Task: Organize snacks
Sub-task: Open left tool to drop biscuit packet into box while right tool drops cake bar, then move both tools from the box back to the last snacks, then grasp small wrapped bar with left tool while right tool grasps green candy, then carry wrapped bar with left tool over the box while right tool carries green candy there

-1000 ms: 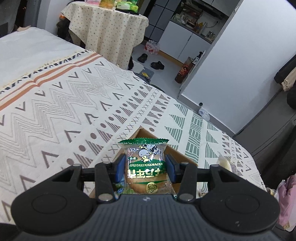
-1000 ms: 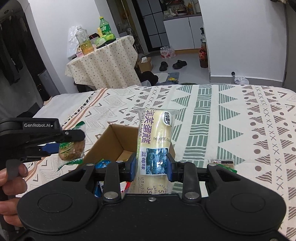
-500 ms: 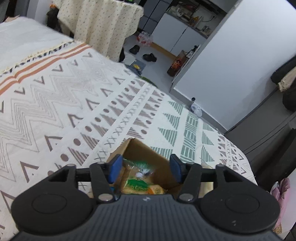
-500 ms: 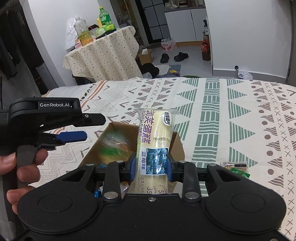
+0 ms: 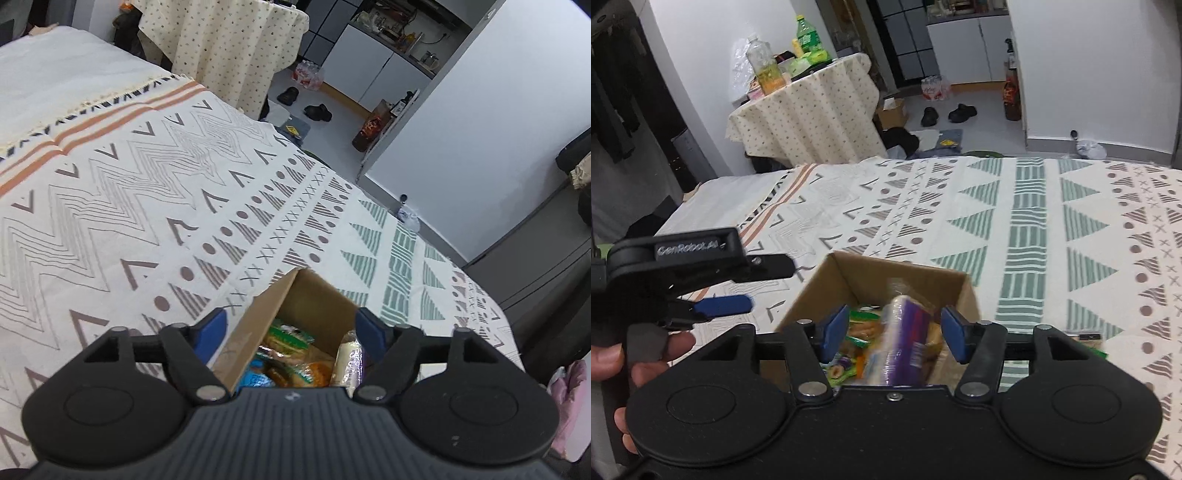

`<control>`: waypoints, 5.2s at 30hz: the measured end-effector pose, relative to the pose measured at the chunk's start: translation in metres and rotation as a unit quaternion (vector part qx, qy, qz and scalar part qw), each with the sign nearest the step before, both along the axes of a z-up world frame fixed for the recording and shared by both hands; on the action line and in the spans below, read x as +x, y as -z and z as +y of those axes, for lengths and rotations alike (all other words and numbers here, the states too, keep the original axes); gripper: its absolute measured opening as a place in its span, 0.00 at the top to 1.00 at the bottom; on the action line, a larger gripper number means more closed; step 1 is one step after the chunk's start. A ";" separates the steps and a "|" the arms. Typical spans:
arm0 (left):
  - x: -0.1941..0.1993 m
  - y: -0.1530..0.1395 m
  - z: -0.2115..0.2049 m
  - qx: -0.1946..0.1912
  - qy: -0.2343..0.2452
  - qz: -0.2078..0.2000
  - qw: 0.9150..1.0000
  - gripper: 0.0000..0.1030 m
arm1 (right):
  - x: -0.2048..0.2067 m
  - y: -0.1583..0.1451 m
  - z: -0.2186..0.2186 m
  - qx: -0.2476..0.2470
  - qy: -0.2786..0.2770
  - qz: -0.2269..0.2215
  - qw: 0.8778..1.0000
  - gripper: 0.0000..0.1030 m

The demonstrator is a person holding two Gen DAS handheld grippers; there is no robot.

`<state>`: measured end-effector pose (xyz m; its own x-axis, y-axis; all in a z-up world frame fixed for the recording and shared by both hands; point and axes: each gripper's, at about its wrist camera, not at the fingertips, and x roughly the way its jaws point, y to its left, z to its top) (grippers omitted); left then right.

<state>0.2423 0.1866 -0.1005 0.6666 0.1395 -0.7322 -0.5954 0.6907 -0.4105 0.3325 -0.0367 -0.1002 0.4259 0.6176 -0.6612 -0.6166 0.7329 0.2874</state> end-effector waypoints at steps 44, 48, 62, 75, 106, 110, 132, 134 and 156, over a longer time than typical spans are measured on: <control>-0.010 -0.039 -0.161 0.099 0.054 0.012 0.994 0.04 | 0.001 -0.019 -0.178 0.018 0.063 -0.015 0.998 0.27; -0.003 -0.039 -0.177 0.107 0.070 0.000 0.992 0.05 | 0.006 -0.010 -0.187 0.027 0.069 -0.003 0.997 0.27; 0.034 -0.012 -0.205 0.097 0.119 0.014 0.988 0.14 | 0.029 0.031 -0.190 0.036 0.081 0.057 0.994 0.30; 0.076 0.026 -0.201 0.064 0.122 0.045 0.989 0.46 | 0.063 0.068 -0.173 0.037 0.085 0.110 0.990 0.38; 0.155 0.094 -0.212 0.029 0.150 0.088 0.984 0.43 | 0.103 0.113 -0.171 0.013 0.111 0.153 0.982 0.73; 0.163 0.099 -0.221 0.036 0.158 0.097 0.982 0.42 | 0.107 0.111 -0.184 0.005 0.132 0.149 0.980 0.73; 0.173 0.118 -0.246 0.112 0.171 0.136 0.969 0.49 | 0.115 0.116 -0.196 -0.015 0.154 0.134 0.979 0.71; 0.170 0.113 -0.244 0.109 0.165 0.134 0.971 0.50 | 0.113 0.113 -0.197 -0.011 0.151 0.132 0.980 0.72; 0.101 0.030 -0.219 0.124 0.120 0.081 0.982 0.50 | 0.079 0.044 -0.182 0.033 0.115 0.061 0.991 0.72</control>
<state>0.3434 -0.0328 -0.1302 0.5796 0.1795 -0.7949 -0.4468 0.8858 -0.1258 0.4112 -0.2189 -0.1441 0.4800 0.5565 -0.6781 -0.3932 0.8275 0.4008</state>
